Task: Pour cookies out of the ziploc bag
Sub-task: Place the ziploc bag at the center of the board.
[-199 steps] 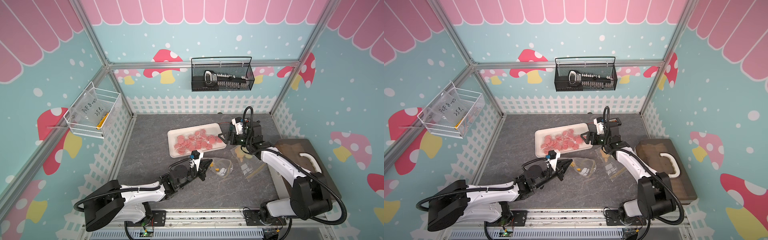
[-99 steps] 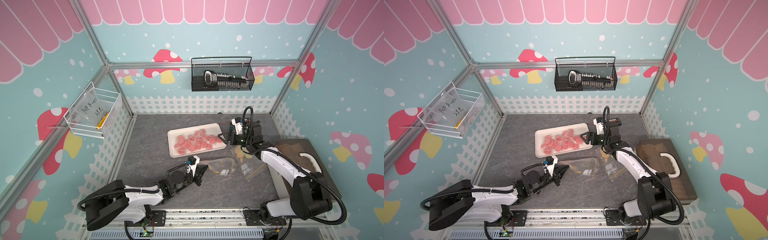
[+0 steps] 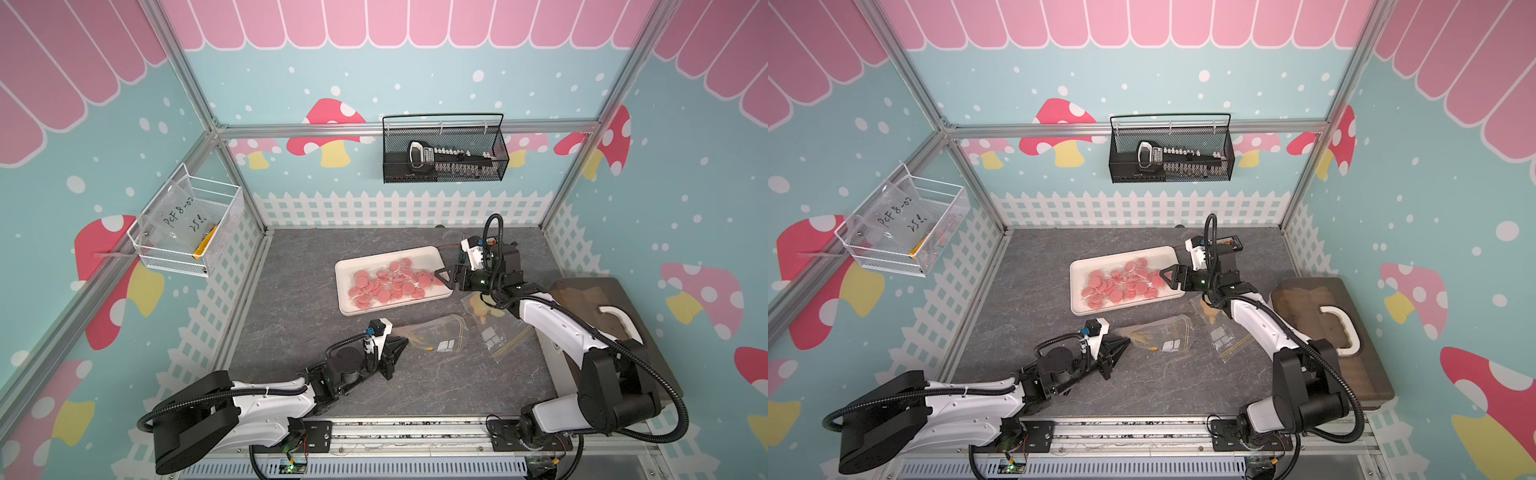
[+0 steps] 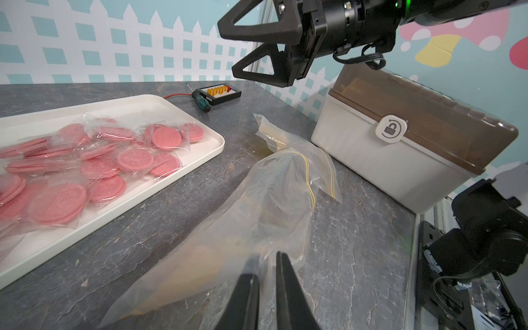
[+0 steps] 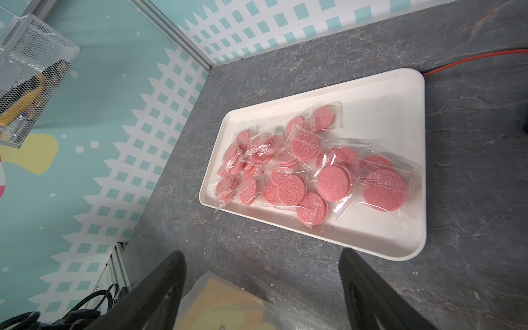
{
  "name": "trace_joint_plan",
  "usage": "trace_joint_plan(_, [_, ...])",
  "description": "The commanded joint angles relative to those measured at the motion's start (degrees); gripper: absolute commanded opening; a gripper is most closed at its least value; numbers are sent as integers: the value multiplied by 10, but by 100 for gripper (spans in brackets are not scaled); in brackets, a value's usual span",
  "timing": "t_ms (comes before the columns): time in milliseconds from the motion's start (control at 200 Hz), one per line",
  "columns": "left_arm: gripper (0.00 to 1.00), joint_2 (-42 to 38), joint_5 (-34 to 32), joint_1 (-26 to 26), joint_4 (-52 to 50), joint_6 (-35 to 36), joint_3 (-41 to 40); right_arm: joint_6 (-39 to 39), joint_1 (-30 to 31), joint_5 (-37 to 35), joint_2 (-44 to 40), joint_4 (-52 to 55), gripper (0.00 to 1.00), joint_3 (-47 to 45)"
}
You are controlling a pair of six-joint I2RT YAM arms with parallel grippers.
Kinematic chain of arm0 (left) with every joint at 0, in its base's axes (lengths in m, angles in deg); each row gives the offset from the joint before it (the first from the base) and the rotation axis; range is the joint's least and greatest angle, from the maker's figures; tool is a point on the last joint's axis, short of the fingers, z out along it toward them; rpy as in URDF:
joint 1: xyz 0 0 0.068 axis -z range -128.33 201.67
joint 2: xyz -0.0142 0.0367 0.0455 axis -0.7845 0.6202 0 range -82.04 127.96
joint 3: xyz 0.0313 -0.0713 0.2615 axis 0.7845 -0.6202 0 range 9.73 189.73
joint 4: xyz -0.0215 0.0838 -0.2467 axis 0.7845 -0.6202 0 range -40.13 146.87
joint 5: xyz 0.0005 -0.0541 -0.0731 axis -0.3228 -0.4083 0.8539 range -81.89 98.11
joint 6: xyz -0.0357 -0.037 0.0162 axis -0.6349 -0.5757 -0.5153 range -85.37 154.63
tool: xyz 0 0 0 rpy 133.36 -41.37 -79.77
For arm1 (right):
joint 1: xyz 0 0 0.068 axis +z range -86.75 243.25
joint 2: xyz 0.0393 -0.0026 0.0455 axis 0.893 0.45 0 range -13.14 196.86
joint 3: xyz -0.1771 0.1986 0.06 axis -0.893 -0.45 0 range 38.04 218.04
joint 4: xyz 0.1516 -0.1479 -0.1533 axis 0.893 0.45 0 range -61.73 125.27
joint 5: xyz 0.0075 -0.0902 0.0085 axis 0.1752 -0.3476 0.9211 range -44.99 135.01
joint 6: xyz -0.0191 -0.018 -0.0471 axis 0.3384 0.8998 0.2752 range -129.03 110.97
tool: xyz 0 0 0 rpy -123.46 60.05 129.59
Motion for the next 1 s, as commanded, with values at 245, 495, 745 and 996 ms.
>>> trace_joint_plan(245, [38, -44, -19, 2, -55, 1, -13, -3, -3, 11, 9, -14, 84, 8])
trace_joint_plan(495, [44, -67, -18, 1, -99, 2, -9, -2, -3, 10, 8, -12, 84, 7])
trace_joint_plan(745, [58, -119, -42, 2, -157, -5, -17, 0, -3, 11, 10, -12, 84, 8])
trace_joint_plan(996, [67, -141, -70, 2, -228, -20, -6, 0, -3, 17, 12, -12, 84, 13])
